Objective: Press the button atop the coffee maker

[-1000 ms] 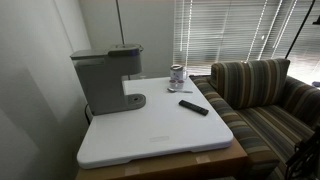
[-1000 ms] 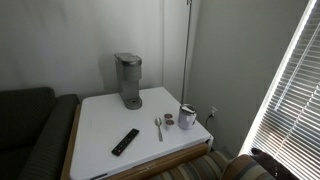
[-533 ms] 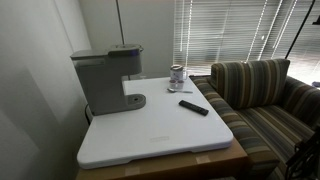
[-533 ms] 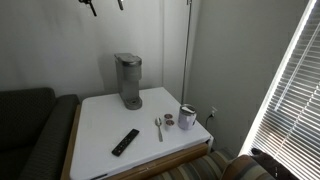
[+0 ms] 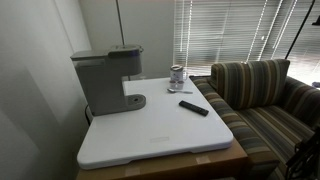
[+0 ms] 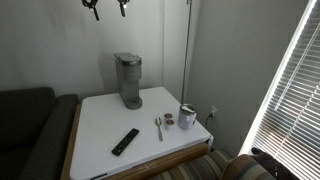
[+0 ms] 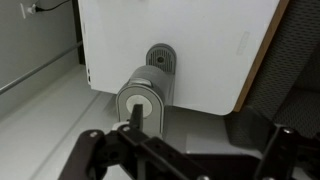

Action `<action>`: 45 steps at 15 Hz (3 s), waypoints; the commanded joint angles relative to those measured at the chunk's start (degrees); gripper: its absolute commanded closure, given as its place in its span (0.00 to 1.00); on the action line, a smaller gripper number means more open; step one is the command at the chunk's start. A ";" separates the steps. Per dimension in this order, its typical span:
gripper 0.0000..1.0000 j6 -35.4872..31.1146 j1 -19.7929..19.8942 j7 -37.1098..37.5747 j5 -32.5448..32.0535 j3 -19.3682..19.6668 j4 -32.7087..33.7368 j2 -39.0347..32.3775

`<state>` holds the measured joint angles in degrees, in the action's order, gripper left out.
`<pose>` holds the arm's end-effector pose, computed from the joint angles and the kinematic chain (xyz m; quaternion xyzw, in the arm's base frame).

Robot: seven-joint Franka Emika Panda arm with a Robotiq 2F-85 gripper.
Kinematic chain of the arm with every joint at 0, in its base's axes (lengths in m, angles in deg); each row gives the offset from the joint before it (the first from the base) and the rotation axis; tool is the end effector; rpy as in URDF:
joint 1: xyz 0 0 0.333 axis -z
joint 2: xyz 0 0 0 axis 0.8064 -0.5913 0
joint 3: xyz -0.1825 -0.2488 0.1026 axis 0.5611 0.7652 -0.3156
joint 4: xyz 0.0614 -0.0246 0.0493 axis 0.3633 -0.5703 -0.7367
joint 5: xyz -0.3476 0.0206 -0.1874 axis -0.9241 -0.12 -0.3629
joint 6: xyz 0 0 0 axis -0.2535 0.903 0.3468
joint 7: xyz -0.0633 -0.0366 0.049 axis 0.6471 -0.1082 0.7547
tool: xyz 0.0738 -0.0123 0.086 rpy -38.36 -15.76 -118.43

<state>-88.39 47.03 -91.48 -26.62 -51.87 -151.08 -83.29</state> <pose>0.6529 0.0905 0.5478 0.8382 0.5247 0.1452 0.0324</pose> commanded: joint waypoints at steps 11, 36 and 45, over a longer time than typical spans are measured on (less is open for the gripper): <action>0.00 8.58 1.17 -1.55 -3.94 -4.55 21.84 -17.70; 1.00 27.84 -3.11 -4.66 -8.40 -6.23 54.66 -39.31; 1.00 26.57 -3.37 -4.08 -8.41 -5.92 59.96 -44.30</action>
<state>-61.86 43.60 -95.17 -34.47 -58.37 -95.01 -124.69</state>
